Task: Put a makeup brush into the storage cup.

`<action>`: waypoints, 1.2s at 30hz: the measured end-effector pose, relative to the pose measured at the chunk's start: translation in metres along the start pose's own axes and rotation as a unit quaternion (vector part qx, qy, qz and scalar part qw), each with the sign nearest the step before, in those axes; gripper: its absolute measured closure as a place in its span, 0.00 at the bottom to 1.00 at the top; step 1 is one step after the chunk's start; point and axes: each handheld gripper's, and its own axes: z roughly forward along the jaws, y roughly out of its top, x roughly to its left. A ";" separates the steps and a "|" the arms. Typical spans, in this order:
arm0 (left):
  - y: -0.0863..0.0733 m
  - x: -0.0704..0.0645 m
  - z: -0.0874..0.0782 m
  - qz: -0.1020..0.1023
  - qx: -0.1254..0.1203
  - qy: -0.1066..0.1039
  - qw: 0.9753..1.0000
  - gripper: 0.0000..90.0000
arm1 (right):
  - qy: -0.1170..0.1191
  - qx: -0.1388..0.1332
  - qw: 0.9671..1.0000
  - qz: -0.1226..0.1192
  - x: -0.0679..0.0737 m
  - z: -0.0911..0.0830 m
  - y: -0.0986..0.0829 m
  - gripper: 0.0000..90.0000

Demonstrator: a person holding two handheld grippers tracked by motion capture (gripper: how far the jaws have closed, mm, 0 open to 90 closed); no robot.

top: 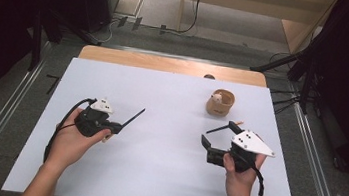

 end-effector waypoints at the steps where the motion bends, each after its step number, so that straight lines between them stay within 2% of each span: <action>1: 0.000 0.000 0.000 0.000 0.000 0.000 1.000 0.94 | 0.000 0.000 1.000 0.000 0.000 0.000 0.000 0.06; 6: 0.008 -0.008 0.003 0.000 -0.024 -0.015 1.000 0.94 | 0.012 -0.004 1.000 0.005 0.016 0.019 0.016 0.07; 10: 0.010 -0.015 0.007 0.006 -0.040 -0.016 0.999 0.94 | 0.020 -0.003 1.000 0.009 0.025 0.026 0.018 0.07; 11: 0.010 -0.017 0.006 0.007 -0.046 -0.018 0.999 0.94 | 0.032 -0.002 0.999 0.011 0.032 0.028 0.016 0.07; 15: 0.010 -0.019 0.006 -0.003 -0.083 -0.045 0.996 0.94 | 0.044 0.009 0.999 0.006 0.042 0.033 0.014 0.08; 16: 0.009 -0.021 0.007 -0.001 -0.096 -0.055 0.994 0.94 | 0.057 0.007 0.998 0.022 0.048 0.034 0.011 0.10; 17: 0.009 -0.021 0.007 -0.001 -0.096 -0.055 0.994 0.94 | 0.057 0.007 0.998 0.022 0.048 0.034 0.011 0.10; 18: 0.009 -0.022 0.008 -0.002 -0.102 -0.060 0.993 0.94 | 0.070 0.007 0.997 0.036 0.052 0.036 0.008 0.13; 20: 0.007 -0.024 0.009 -0.006 -0.115 -0.068 0.991 0.94 | 0.075 0.006 0.996 0.044 0.055 0.037 0.007 0.15; 21: 0.007 -0.026 0.010 -0.011 -0.127 -0.074 0.989 0.94 | 0.092 0.004 0.994 0.064 0.060 0.039 0.004 0.15; 22: 0.006 -0.028 0.010 -0.012 -0.140 -0.078 0.987 0.94 | 0.096 0.004 0.993 0.069 0.061 0.040 0.003 0.15; 23: 0.006 -0.028 0.010 -0.012 -0.140 -0.078 0.987 0.94 | 0.099 0.004 0.992 0.077 0.063 0.042 0.002 0.16; 25: 0.005 -0.033 0.009 -0.007 -0.162 -0.082 0.983 0.94 | 0.108 0.003 0.990 0.089 0.066 0.043 0.000 0.16; 26: 0.005 -0.033 0.009 -0.007 -0.162 -0.082 0.983 0.94 | 0.109 0.003 0.990 0.093 0.067 0.044 -0.001 0.16; 27: 0.004 -0.035 0.009 -0.005 -0.170 -0.083 0.982 0.94 | 0.109 0.003 0.990 0.093 0.067 0.044 -0.001 0.16; 29: 0.002 -0.038 0.011 -0.008 -0.186 -0.093 0.978 0.94 | 0.110 0.000 0.989 0.098 0.071 0.046 -0.001 0.16; 31: 0.002 -0.041 0.014 -0.011 -0.199 -0.100 0.975 0.94 | 0.120 -0.016 0.987 0.109 0.074 0.045 -0.001 0.19; 32: 0.001 -0.043 0.014 -0.015 -0.205 -0.105 0.973 0.94 | 0.120 -0.016 0.987 0.109 0.074 0.045 -0.001 0.19; 33: 0.001 -0.044 0.015 -0.015 -0.212 -0.109 0.971 0.94 | 0.123 -0.029 0.984 0.128 0.074 0.044 -0.001 0.25; 34: 0.000 -0.045 0.015 -0.014 -0.218 -0.111 0.969 0.94 | 0.123 -0.029 0.984 0.128 0.074 0.044 -0.001 0.25; 36: 0.000 -0.049 0.017 -0.010 -0.227 -0.109 0.968 0.94 | 0.123 -0.040 0.980 0.151 0.075 0.044 -0.001 0.33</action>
